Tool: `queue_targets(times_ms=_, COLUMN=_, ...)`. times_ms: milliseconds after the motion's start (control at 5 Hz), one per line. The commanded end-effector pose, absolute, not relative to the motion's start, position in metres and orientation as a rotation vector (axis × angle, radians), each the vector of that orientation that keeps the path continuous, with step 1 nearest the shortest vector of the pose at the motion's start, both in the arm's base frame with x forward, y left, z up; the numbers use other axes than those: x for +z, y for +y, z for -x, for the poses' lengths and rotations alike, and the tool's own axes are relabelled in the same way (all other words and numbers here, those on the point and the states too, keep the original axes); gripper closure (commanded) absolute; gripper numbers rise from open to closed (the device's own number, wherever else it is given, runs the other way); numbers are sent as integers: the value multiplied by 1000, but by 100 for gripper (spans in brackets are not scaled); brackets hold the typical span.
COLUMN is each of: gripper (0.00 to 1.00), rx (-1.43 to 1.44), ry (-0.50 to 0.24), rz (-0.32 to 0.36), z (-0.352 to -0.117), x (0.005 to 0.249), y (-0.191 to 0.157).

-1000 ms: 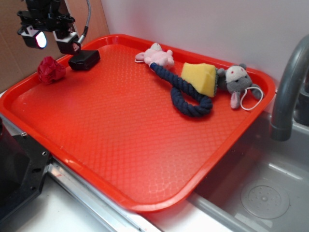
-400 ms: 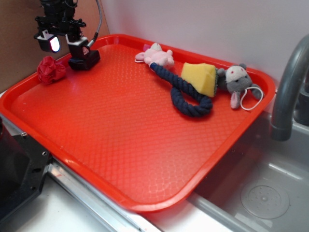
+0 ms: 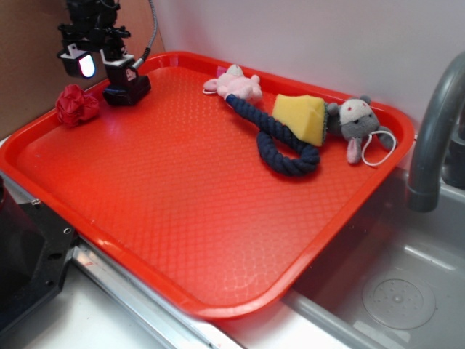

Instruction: Grab the black box.

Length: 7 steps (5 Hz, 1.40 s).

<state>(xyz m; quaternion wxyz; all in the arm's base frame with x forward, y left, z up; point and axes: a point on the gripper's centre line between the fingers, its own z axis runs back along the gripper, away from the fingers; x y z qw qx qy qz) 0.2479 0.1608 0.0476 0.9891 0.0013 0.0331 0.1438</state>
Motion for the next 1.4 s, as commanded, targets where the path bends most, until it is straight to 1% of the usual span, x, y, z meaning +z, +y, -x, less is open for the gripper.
queue_targets(times_ms=0, gripper=0, rx=219, ry=52, rz=-8, z=-260, x=65, y=141)
queue_targets(times_ms=400, gripper=0, rx=201, ry=65, rz=3, z=-261, x=71, y=123)
queue_targets(times_ms=600, gripper=0, rx=207, ry=67, rz=2, z=-264, x=71, y=120)
queue_targets(times_ms=800, gripper=0, rx=222, ry=46, rz=-5, z=-269, x=59, y=131)
queue_targets(times_ms=1000, gripper=0, rx=242, ry=44, rz=-18, z=-265, x=49, y=143)
queue_targets(times_ms=1200, gripper=0, rx=266, ry=39, rz=3, z=-260, x=48, y=158)
